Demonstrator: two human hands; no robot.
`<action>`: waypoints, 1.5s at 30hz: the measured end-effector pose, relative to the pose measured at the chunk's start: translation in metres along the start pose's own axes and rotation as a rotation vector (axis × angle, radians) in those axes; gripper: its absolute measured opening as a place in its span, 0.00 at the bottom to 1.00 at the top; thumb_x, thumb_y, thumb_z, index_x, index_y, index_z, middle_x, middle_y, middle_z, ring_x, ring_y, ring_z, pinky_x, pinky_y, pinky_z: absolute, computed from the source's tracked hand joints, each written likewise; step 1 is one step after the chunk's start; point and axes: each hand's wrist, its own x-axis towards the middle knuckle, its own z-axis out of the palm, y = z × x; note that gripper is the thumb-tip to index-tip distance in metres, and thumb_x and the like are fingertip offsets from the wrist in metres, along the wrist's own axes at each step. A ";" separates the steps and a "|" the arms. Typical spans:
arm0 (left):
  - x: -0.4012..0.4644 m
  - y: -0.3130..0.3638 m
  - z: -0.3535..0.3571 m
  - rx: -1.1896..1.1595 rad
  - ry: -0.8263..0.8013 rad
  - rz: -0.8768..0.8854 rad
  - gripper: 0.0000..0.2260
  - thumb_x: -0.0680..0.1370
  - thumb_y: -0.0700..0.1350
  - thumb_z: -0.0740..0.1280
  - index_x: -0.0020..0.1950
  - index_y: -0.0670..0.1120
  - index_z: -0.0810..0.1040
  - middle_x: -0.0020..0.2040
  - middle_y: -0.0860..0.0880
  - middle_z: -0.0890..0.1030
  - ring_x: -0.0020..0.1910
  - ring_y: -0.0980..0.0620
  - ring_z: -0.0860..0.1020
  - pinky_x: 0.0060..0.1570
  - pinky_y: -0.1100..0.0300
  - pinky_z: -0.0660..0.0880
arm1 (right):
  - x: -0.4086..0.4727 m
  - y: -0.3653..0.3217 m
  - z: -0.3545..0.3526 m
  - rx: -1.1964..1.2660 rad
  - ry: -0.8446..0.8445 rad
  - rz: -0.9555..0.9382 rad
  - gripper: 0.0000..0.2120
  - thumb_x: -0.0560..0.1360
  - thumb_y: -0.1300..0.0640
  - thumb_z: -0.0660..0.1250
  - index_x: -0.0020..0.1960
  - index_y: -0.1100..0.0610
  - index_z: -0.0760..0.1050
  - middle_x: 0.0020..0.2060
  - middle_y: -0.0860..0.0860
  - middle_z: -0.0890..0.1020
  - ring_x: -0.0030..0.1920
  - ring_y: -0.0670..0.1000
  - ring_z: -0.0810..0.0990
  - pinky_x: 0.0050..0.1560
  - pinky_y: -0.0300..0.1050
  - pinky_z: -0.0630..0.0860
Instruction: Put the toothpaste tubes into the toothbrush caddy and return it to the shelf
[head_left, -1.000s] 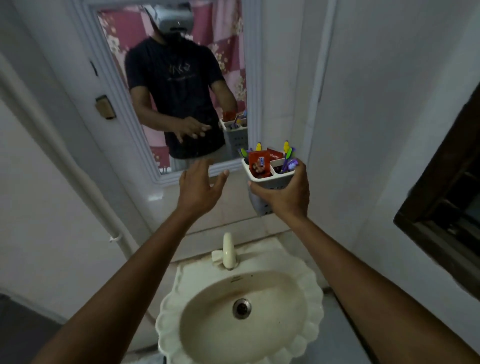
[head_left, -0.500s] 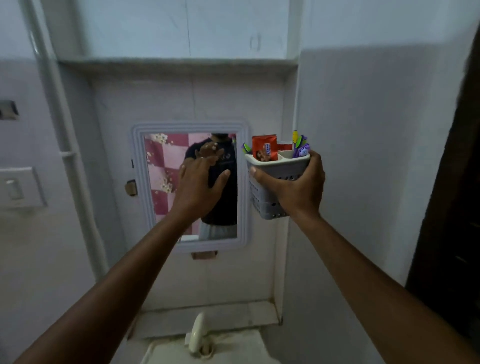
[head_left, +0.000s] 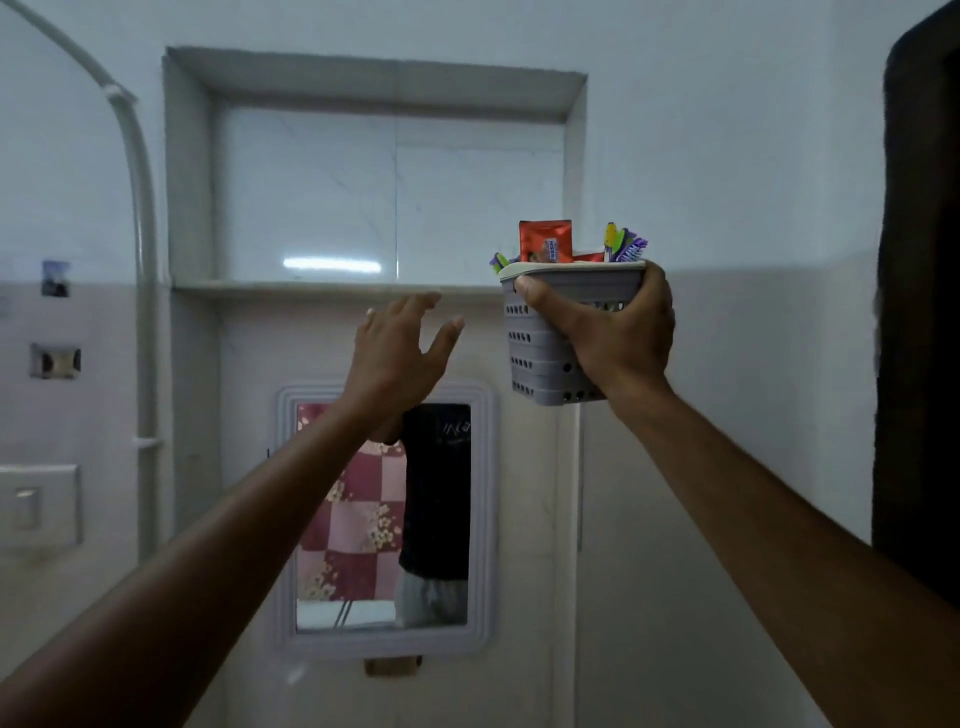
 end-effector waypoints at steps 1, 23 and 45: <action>0.010 -0.002 0.001 0.010 0.010 0.014 0.25 0.85 0.61 0.62 0.77 0.49 0.75 0.74 0.48 0.79 0.75 0.44 0.76 0.78 0.38 0.67 | 0.008 -0.006 0.003 0.002 0.012 -0.009 0.56 0.49 0.21 0.81 0.69 0.48 0.76 0.65 0.45 0.81 0.68 0.55 0.81 0.67 0.55 0.82; 0.089 -0.080 0.074 0.220 0.150 0.001 0.28 0.84 0.70 0.55 0.73 0.56 0.79 0.67 0.54 0.81 0.77 0.47 0.71 0.85 0.40 0.48 | 0.133 -0.034 0.124 -0.262 0.120 -0.080 0.57 0.52 0.15 0.78 0.68 0.52 0.75 0.60 0.48 0.82 0.60 0.54 0.84 0.52 0.47 0.77; 0.091 -0.074 0.063 0.171 0.081 -0.004 0.28 0.85 0.66 0.56 0.77 0.52 0.76 0.72 0.51 0.80 0.79 0.46 0.69 0.86 0.40 0.46 | 0.117 0.041 0.155 -0.522 -0.128 -0.048 0.60 0.77 0.28 0.74 0.90 0.62 0.49 0.82 0.63 0.64 0.81 0.66 0.64 0.77 0.61 0.69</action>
